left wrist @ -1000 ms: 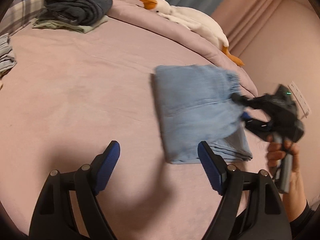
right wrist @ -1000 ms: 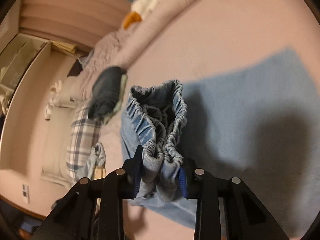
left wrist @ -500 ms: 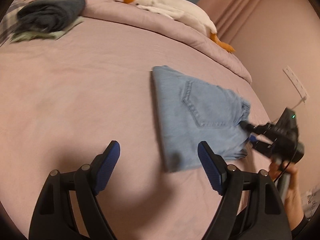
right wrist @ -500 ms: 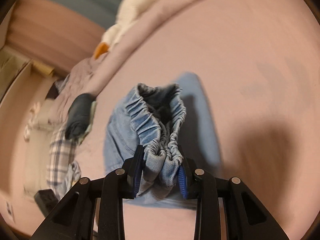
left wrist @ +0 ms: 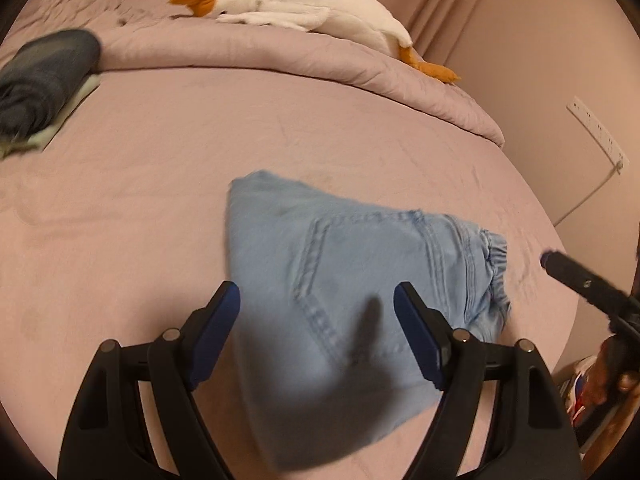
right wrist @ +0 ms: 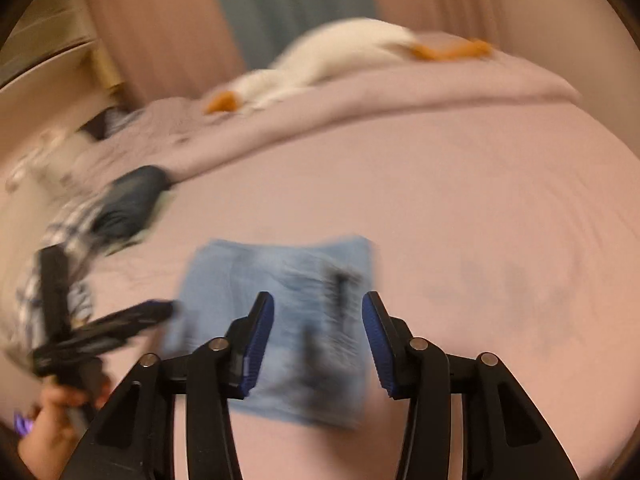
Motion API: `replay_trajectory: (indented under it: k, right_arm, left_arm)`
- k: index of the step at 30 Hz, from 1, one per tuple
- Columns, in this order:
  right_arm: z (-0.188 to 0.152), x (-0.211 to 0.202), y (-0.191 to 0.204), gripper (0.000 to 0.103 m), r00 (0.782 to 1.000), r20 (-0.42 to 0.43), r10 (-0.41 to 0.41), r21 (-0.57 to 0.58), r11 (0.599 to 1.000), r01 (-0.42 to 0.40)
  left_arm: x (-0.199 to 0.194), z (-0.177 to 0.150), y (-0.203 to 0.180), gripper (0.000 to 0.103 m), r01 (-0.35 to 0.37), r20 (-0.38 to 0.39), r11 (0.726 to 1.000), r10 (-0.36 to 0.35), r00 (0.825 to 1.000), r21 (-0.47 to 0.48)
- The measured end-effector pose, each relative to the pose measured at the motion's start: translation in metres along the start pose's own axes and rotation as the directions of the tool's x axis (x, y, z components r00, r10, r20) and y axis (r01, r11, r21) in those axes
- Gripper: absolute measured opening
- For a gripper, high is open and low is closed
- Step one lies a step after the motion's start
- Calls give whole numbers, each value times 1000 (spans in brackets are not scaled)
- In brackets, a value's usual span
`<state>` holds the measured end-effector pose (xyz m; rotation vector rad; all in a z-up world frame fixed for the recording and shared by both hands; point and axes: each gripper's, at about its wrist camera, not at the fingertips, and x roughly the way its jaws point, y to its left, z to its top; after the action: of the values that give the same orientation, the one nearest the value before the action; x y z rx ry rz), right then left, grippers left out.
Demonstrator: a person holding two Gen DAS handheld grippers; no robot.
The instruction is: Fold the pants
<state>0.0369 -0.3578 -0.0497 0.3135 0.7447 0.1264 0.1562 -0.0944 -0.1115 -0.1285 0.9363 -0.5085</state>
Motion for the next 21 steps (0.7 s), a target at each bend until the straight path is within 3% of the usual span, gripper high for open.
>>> replay_trajectory:
  k: [2,5,8,9,10,17,21]
  right_arm:
    - [11,13,16,46,999,-13,42,-62,997,-42]
    - [24,59,36,39,995,-93,39,-151,987,-53]
    - [22,98,24,36,980,-194,-37,-175,985,2]
    - [18,112,17,26,974,-215,-79,-191,981,37]
    - [16,119,13,26,972,-219,-88,-201,979,43]
    - [21,111,3,23,973,-225,-52,-166,986,14]
    - [15,78,23,26,991,-128,-30,-213,977,2]
  left_arm:
    - [6,3,-7,72,13,-8,1000,-13,1000,20]
    - [24,2,-12,72,26,-54,999,-24,998,38]
    - [53,-4,-7,72,1,-147,999,6,989,49]
    - [56,-5,-10,72,-8,-138,996,20,990,86]
    - [57,-6,-14,73,-21,-133,992,37,990,121]
    - [59,2,-14,75,-28,-170,992,49,984,124]
    - [31,-14,-23,75,-30,-101,987,46,994,155]
